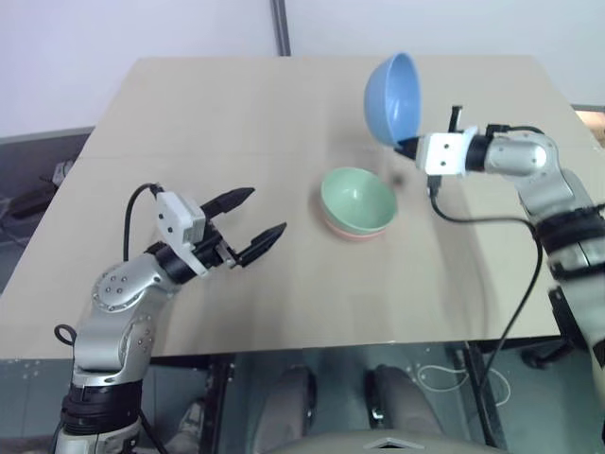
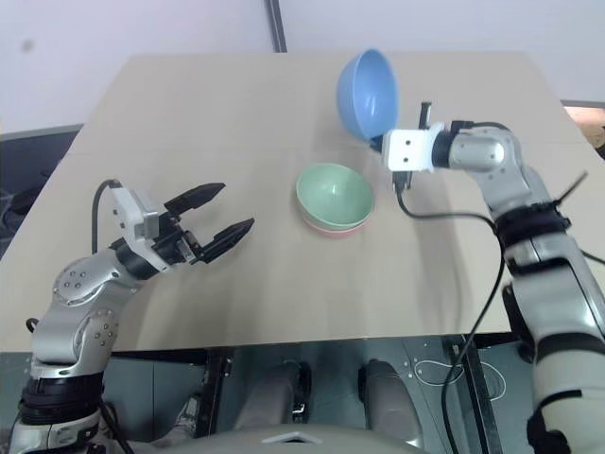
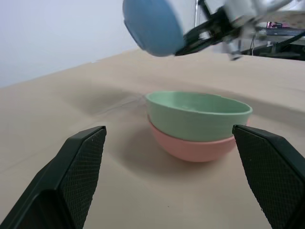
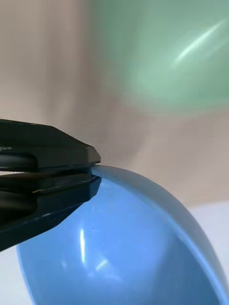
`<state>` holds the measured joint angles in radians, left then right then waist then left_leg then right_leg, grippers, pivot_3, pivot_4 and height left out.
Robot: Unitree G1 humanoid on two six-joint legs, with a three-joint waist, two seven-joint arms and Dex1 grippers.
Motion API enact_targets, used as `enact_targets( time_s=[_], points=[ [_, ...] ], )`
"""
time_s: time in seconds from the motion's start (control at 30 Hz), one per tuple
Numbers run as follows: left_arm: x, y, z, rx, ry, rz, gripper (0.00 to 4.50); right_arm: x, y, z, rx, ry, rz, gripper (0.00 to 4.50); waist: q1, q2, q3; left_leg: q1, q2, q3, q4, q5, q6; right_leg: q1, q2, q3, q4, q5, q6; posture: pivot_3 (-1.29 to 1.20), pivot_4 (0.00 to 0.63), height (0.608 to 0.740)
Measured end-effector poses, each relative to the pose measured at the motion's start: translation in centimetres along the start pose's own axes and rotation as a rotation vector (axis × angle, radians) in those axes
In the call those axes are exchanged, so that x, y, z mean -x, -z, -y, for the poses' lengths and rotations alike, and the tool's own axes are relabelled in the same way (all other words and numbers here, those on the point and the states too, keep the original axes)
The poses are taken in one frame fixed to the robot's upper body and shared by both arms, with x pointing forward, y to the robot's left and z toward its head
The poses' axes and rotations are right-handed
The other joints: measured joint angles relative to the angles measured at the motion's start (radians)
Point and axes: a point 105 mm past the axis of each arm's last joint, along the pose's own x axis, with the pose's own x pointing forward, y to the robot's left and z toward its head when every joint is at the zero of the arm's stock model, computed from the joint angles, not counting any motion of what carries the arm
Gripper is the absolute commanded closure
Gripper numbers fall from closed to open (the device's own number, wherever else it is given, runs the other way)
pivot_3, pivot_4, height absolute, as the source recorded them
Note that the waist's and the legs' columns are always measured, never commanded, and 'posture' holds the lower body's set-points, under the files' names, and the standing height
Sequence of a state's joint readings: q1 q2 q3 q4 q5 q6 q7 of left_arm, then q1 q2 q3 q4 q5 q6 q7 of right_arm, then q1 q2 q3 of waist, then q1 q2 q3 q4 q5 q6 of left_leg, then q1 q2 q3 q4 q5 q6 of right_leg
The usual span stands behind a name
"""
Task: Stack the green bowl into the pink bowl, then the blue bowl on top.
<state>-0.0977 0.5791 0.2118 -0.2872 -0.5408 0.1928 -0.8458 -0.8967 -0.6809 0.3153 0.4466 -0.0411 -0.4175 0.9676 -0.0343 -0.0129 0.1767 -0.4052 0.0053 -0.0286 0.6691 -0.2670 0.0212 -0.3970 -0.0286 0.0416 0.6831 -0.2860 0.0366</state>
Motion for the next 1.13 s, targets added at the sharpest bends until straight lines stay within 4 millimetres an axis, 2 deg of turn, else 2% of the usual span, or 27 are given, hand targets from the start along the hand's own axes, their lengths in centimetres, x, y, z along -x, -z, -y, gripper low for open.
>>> enact_targets(
  time_s=[0.07, 0.17, 0.2, 0.3, 0.5, 0.63, 0.67, 0.73, 0.77, 0.87, 0.97, 1.03, 1.07, 1.13],
  points=[
    [-0.3, 0.2, 0.2, 0.003, 0.016, 0.000, 0.00, 0.5, -2.2, -2.2, -0.053, -0.110, 0.054, 4.48, 0.003, 0.001, 0.000, -0.007, 0.000, -0.001, 0.002, 0.000, 0.000, -0.005, -0.001, -0.001, -0.001, 0.000, 0.000, 0.00, 0.150, 0.740],
    [-0.7, 0.3, 0.1, 0.012, 0.029, 0.003, 0.00, 0.7, -3.6, -3.2, -0.086, -0.176, 0.058, 3.40, 0.003, 0.000, 0.000, -0.008, -0.001, -0.001, 0.004, 0.000, 0.000, -0.007, -0.001, -0.001, 0.001, 0.001, 0.000, 0.00, 0.150, 0.740],
    [-0.8, 0.2, 0.1, 0.011, 0.034, 0.010, 0.00, 0.8, -3.9, -3.5, -0.088, -0.191, 0.055, 2.90, 0.004, 0.000, 0.000, -0.008, -0.001, -0.002, 0.004, 0.000, 0.000, -0.007, -0.001, -0.002, 0.000, 0.001, 0.000, 0.00, 0.150, 0.740],
    [-1.1, -0.1, 0.0, 0.002, 0.041, 0.023, 0.00, 0.7, -3.5, -4.4, -0.098, -0.213, 0.024, 1.53, 0.008, 0.000, 0.000, -0.008, -0.001, -0.002, 0.004, 0.000, 0.000, -0.007, -0.001, -0.002, 0.001, 0.001, 0.000, 0.00, 0.150, 0.740],
    [-1.1, 0.1, -0.1, 0.012, 0.050, 0.023, 0.00, 1.9, -4.0, -3.6, -0.166, -0.124, 0.018, 1.53, 0.018, 0.000, 0.000, -0.010, -0.001, -0.002, 0.004, 0.001, -0.001, -0.007, -0.001, -0.002, 0.000, 0.001, 0.000, 0.00, 0.150, 0.740],
    [-0.8, 0.1, 0.5, 0.042, 0.078, 0.023, 0.00, 4.7, -4.7, -2.3, -0.336, 0.066, 0.044, 1.53, 0.029, -0.001, 0.000, -0.011, -0.002, -0.003, 0.004, 0.001, -0.001, -0.007, -0.002, -0.004, -0.003, 0.001, 0.000, 0.00, 0.150, 0.740],
    [-0.7, 0.0, 0.8, 0.051, 0.099, 0.029, 0.00, 5.6, -4.6, -2.8, -0.389, 0.095, 0.038, 1.00, 0.033, -0.001, -0.001, -0.011, -0.002, -0.003, 0.003, 0.000, -0.001, -0.006, -0.002, -0.004, -0.003, 0.001, 0.000, 0.00, 0.150, 0.740],
    [-0.1, -0.2, 1.1, 0.070, 0.126, 0.022, 0.00, 7.0, -3.8, -4.7, -0.504, 0.119, -0.003, 0.24, 0.036, -0.002, -0.001, -0.010, -0.002, -0.003, 0.003, 0.000, 0.000, -0.006, -0.003, -0.004, -0.004, 0.001, 0.000, 0.00, 0.150, 0.740],
    [0.0, -0.2, 1.1, 0.076, 0.133, 0.017, 0.00, 7.6, -3.3, -5.5, -0.548, 0.130, -0.028, 0.04, 0.039, -0.002, -0.001, -0.011, -0.002, -0.003, 0.003, 0.000, 0.000, -0.006, -0.003, -0.004, -0.004, 0.001, 0.000, 0.00, 0.150, 0.740],
    [0.4, -0.3, 0.9, 0.069, 0.119, -0.029, 0.00, 10.2, -2.0, -8.6, -0.681, 0.185, -0.137, 0.04, 0.045, -0.002, -0.001, -0.009, -0.002, -0.003, 0.003, 0.000, 0.000, -0.005, -0.002, -0.004, -0.002, 0.001, 0.000, 0.00, 0.150, 0.740],
    [0.6, -0.2, 0.6, 0.071, 0.103, -0.054, 0.00, 11.3, -1.8, -9.3, -0.715, 0.199, -0.165, 0.04, 0.040, -0.001, -0.002, -0.007, -0.002, -0.002, 0.004, 0.000, 0.000, -0.004, -0.001, -0.003, -0.001, 0.001, 0.000, 0.00, 0.150, 0.740],
    [1.7, -0.2, 1.3, 0.061, 0.133, -0.111, 0.00, 14.4, -1.7, -11.6, -0.792, 0.211, -0.226, 0.04, 0.041, -0.001, -0.002, -0.005, -0.001, -0.005, 0.003, 0.000, 0.000, 0.001, 0.000, -0.005, -0.003, 0.000, 0.000, 0.00, 0.150, 0.740],
    [2.9, -0.1, 1.0, 0.070, 0.116, -0.144, 0.00, 16.2, -1.1, -12.8, -0.855, 0.232, -0.279, 0.04, 0.044, -0.001, -0.002, -0.003, -0.001, -0.004, 0.002, 0.000, 0.000, 0.002, 0.000, -0.005, -0.004, 0.000, 0.000, 0.00, 0.150, 0.740],
    [3.4, -0.4, 0.7, 0.058, 0.115, -0.155, 0.00, 17.5, -1.1, -12.7, -0.869, 0.275, -0.291, 0.04, 0.042, 0.000, -0.002, 0.000, -0.001, -0.002, 0.002, 0.000, 0.000, 0.005, 0.000, -0.004, -0.003, 0.000, 0.000, 0.00, 0.150, 0.740]
  ],
)
